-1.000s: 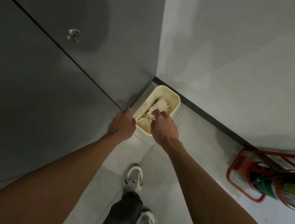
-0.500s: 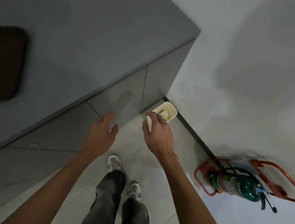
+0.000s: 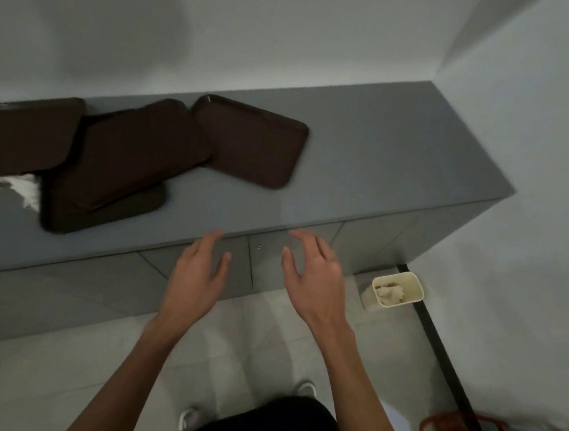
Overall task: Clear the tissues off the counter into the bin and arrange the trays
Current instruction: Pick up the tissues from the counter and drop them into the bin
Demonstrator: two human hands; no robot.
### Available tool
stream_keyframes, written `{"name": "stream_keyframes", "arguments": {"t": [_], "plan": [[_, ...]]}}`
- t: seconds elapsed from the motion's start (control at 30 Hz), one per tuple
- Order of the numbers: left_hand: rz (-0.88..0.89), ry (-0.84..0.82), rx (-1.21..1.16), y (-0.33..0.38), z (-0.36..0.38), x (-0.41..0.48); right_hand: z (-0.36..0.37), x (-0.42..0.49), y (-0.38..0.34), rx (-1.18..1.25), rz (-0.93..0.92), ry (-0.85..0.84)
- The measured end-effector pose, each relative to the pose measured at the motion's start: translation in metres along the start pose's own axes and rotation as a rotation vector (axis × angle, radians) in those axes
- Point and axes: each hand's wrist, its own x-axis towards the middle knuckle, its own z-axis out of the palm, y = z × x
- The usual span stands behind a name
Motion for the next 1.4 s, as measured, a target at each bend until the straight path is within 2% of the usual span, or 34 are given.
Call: {"name": "stream_keyframes", "arguments": {"t": [0.4, 0.6, 0.73, 0.97, 1.17, 1.3, 1.4], "plan": [[-0.327, 0.265, -0.018, -0.211, -0.201, -0.110, 0.175, -0.042, -0.206, 0.127, -0.193, -0.258], [-0.502, 0.387, -0.002, -0.286, -0.260, -0.137, 0.252, -0.036, -0.274, 0.132, -0.314, -0.388], [-0.547, 0.420, 0.023, -0.326, -0.283, -0.129, 0.300, -0.024, -0.305, 0.122, -0.342, -0.466], [-0.542, 0.337, 0.071, -0.412, -0.314, -0.045, 0.388, 0.023, -0.340, 0.021, -0.406, -0.581], [-0.545, 0.165, 0.132, -0.484, -0.320, 0.047, 0.471, 0.093, -0.372, -0.197, -0.434, -0.617], [-0.585, 0.005, 0.176, -0.513, -0.301, 0.067, 0.530, 0.138, -0.385, -0.410, -0.428, -0.647], [-0.583, -0.013, 0.209, -0.527, -0.280, 0.062, 0.562, 0.147, -0.379, -0.505, -0.474, -0.662]]}}
